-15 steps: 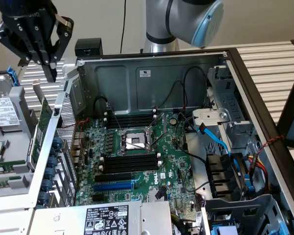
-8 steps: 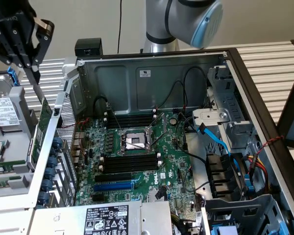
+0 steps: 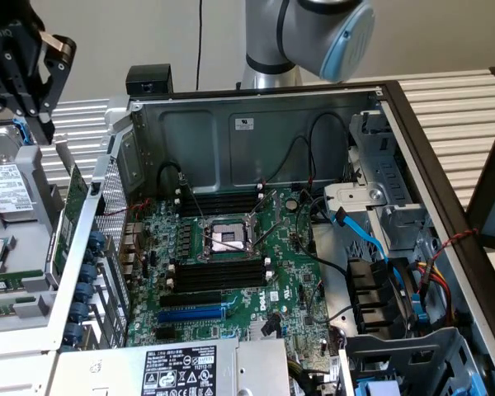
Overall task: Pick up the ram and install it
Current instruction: 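Reach for the ram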
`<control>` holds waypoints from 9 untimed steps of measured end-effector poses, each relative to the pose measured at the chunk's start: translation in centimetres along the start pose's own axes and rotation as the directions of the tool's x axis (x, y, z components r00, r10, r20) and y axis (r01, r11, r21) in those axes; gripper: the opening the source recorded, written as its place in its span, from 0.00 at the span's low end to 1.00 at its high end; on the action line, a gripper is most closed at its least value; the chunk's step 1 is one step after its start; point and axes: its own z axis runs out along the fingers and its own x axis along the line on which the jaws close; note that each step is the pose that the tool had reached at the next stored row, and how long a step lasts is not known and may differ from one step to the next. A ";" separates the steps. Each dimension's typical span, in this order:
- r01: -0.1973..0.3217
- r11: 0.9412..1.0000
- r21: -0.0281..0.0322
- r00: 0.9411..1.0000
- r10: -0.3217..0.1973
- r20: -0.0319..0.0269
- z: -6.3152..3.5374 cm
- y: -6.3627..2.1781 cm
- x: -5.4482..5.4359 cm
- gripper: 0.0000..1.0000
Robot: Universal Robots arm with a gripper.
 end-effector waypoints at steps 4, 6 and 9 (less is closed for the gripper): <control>-0.001 1.000 0.009 1.000 0.001 -0.006 0.03 -0.11 1.1 0.11; -0.002 1.000 0.027 1.000 0.002 -0.007 0.06 -0.14 1.4 0.11; -0.002 0.998 0.065 1.000 0.003 -0.010 0.06 -0.19 1.8 0.11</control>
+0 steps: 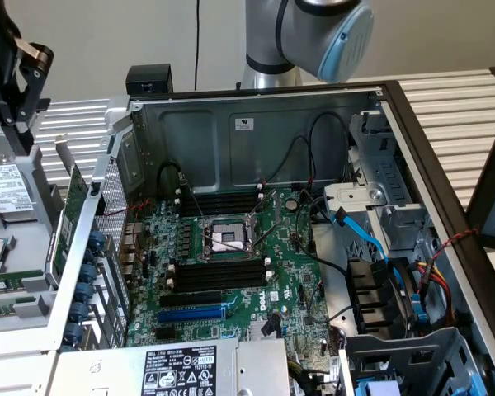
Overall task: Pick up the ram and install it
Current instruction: 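Reach for the ram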
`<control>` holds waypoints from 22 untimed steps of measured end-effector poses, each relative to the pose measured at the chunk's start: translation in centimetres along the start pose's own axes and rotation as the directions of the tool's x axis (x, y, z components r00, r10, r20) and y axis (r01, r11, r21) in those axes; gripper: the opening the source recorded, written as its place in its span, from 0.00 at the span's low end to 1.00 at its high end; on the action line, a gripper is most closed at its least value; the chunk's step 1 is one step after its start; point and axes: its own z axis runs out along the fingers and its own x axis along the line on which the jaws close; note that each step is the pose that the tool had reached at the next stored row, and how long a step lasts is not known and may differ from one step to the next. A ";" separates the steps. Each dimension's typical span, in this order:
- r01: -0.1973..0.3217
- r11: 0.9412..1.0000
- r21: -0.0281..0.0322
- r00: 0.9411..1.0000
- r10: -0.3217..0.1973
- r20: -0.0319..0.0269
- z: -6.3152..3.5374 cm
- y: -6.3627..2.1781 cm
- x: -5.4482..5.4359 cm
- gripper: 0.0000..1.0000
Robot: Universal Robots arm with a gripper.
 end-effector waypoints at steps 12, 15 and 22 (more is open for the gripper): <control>0.000 1.000 0.012 1.000 0.000 -0.002 0.95 -1.09 4.2 0.11; -0.001 1.000 0.013 1.000 0.001 -0.003 1.27 -1.28 5.6 0.11; -0.001 1.000 0.022 1.000 0.001 -0.003 2.09 -1.47 8.5 0.11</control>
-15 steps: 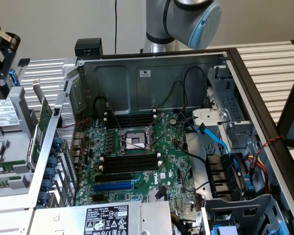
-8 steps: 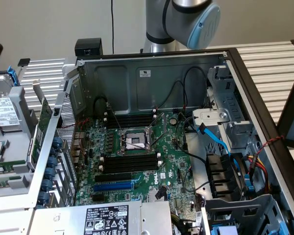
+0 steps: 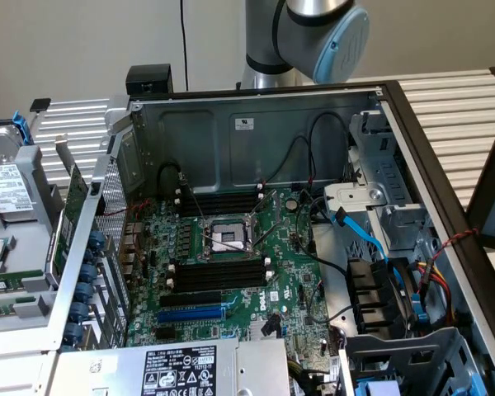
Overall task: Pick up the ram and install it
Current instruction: 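Reach for the ram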
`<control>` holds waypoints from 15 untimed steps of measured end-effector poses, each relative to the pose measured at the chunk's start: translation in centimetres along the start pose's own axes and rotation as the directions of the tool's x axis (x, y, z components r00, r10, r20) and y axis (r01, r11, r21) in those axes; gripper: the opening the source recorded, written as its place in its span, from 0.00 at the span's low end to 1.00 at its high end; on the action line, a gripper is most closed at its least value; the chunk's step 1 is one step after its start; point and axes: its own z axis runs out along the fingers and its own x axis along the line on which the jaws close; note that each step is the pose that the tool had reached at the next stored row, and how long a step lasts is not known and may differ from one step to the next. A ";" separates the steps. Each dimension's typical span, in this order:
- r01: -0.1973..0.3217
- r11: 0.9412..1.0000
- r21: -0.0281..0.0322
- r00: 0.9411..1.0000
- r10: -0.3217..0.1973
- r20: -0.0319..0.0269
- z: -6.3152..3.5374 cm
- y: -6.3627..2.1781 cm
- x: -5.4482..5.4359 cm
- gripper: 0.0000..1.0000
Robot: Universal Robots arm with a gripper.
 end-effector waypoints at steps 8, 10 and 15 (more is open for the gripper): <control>0.001 0.999 0.040 1.000 -0.002 0.003 0.34 1.37 1.6 0.11; 0.002 0.999 0.044 1.000 -0.002 0.003 0.42 1.97 1.8 0.11; 0.002 0.998 0.059 1.000 -0.002 0.004 0.63 3.37 2.4 0.11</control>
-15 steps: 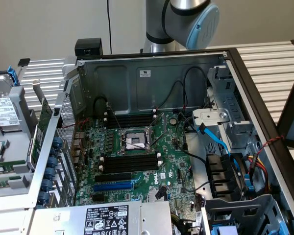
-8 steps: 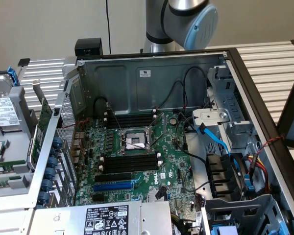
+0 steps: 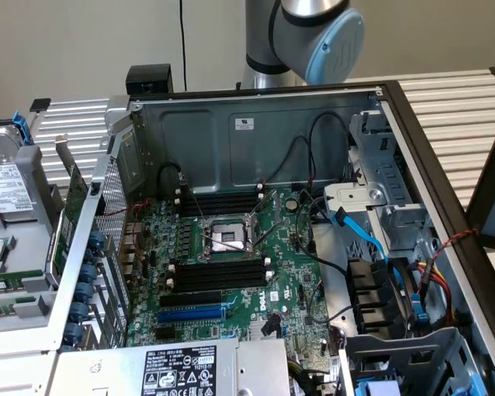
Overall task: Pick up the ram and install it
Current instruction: 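Reach for the ram, then pick up the ram and move it above insertion slot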
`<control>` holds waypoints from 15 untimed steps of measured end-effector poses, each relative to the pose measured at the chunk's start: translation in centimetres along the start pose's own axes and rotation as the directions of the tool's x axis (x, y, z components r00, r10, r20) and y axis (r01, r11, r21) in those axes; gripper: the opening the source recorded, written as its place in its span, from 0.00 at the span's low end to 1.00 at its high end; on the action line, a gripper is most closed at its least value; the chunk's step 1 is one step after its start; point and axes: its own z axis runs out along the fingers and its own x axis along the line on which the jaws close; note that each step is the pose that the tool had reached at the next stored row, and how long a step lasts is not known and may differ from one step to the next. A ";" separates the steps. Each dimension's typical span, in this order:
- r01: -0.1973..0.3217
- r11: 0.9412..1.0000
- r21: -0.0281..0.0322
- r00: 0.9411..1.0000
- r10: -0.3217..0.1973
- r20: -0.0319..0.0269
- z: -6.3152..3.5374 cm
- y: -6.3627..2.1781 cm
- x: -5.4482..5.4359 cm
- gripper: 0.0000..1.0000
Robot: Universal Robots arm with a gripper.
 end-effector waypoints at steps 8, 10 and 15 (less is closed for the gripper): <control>0.001 1.000 0.001 1.000 -0.001 -0.006 0.04 0.07 0.9 0.11; 0.002 1.000 0.001 1.000 -0.002 -0.006 0.05 0.06 1.0 0.11; 0.007 1.000 0.001 1.000 -0.007 -0.008 0.11 0.05 1.2 0.11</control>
